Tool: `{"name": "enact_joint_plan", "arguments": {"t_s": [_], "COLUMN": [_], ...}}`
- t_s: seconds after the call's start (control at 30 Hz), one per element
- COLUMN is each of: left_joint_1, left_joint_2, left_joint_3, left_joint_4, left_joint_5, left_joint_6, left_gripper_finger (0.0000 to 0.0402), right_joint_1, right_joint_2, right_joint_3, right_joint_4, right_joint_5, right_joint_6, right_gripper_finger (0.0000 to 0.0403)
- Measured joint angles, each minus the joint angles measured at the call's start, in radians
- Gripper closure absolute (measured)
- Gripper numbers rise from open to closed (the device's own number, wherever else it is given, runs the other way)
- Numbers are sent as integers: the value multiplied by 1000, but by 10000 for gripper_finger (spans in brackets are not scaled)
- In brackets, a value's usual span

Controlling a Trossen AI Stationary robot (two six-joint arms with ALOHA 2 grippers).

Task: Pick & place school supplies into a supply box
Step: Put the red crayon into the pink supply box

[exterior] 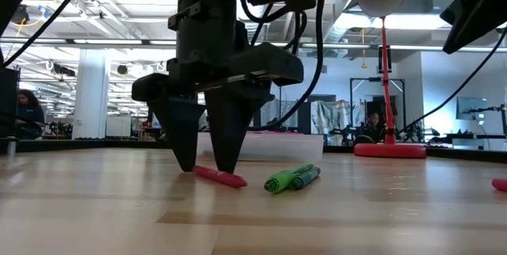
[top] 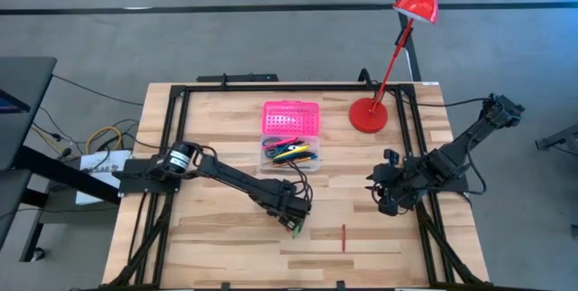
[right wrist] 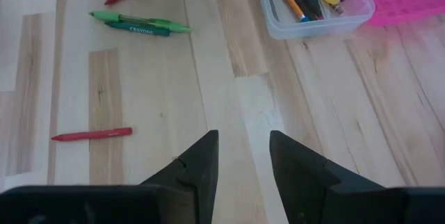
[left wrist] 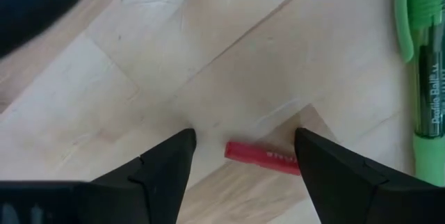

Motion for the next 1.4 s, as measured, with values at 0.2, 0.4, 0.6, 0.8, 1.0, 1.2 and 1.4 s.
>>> {"name": "enact_joint_plan", "arguments": {"t_s": [0.2, 0.4, 0.6, 0.8, 1.0, 1.2, 1.4], "left_joint_1": [1, -14, -52, -94, -128, -130, -130], "left_joint_2": [7, 10, 10, 10, 9, 8, 7], "left_joint_3": [54, 74, 74, 75, 76, 76, 77], "left_joint_4": [-29, -92, -65, -56, -47, -45, -2], "left_joint_5": [9, 28, 112, 105, 91, 41, 14], "left_joint_6": [-64, -111, -224, -332, -384, -404, -404], "left_gripper_finger": [152, 152, 152, 152, 152, 152, 152], "right_joint_1": [0, 0, 0, 0, -1, -1, 0], "right_joint_2": [0, 0, 0, 0, 0, 0, 0], "right_joint_3": [0, 0, 0, 1, 1, 1, 1], "right_joint_4": [0, 0, 0, -1, -1, -1, 0], "right_joint_5": [0, 0, 1, 5, 28, 29, 25], "right_joint_6": [0, 0, 0, -9, -27, -27, 5], "right_gripper_finger": [282, 282, 282, 282, 282, 282, 282]}}
